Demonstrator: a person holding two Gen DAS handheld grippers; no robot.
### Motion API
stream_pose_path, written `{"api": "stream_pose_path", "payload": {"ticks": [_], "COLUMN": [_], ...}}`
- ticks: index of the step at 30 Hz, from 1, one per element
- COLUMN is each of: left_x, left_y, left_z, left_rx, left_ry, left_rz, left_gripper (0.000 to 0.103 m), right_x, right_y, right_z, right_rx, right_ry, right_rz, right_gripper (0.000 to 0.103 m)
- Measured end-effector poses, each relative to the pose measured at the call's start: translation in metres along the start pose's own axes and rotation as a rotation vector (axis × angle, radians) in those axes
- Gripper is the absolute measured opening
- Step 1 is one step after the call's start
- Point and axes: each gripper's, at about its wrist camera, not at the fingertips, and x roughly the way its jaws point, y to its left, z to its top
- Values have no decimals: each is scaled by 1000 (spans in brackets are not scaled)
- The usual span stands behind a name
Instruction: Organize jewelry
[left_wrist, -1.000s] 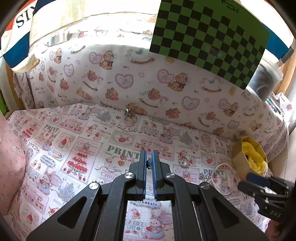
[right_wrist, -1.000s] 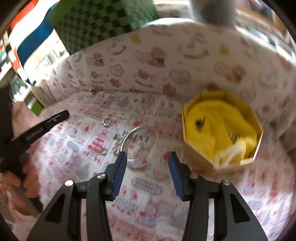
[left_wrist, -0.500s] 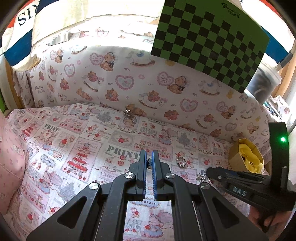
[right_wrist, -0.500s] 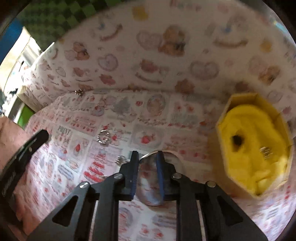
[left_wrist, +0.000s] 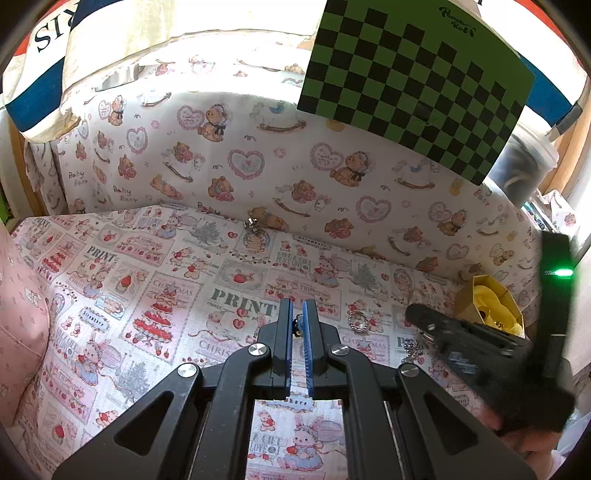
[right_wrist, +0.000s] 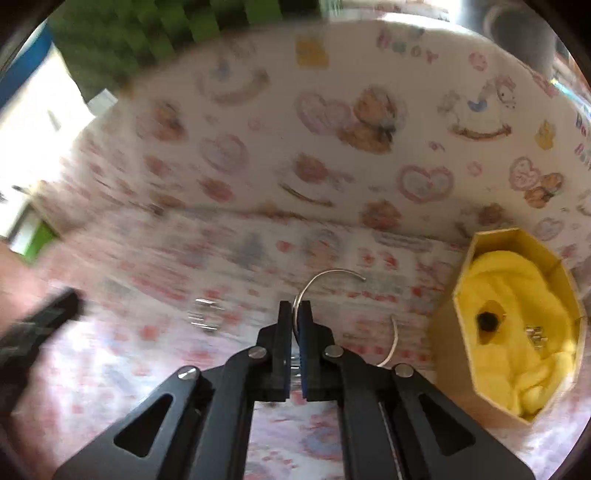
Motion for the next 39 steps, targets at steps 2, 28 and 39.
{"api": "stream_pose_path", "payload": {"ticks": [2, 28, 39], "left_x": [-1, 9, 14], "left_y": [-1, -16, -22], "left_z": [0, -8, -12], "left_rx": [1, 78, 100], "left_ry": [-3, 33, 42], "left_rz": [0, 12, 22], "left_gripper": [5, 5, 5], "right_x": [-21, -59, -89], "right_y": [-2, -86, -95], "right_z": [0, -56, -74], "right_rx": [23, 513, 402], "right_ry": [-52, 62, 107], "right_rz": [94, 449, 288], "right_gripper": [3, 3, 3]}}
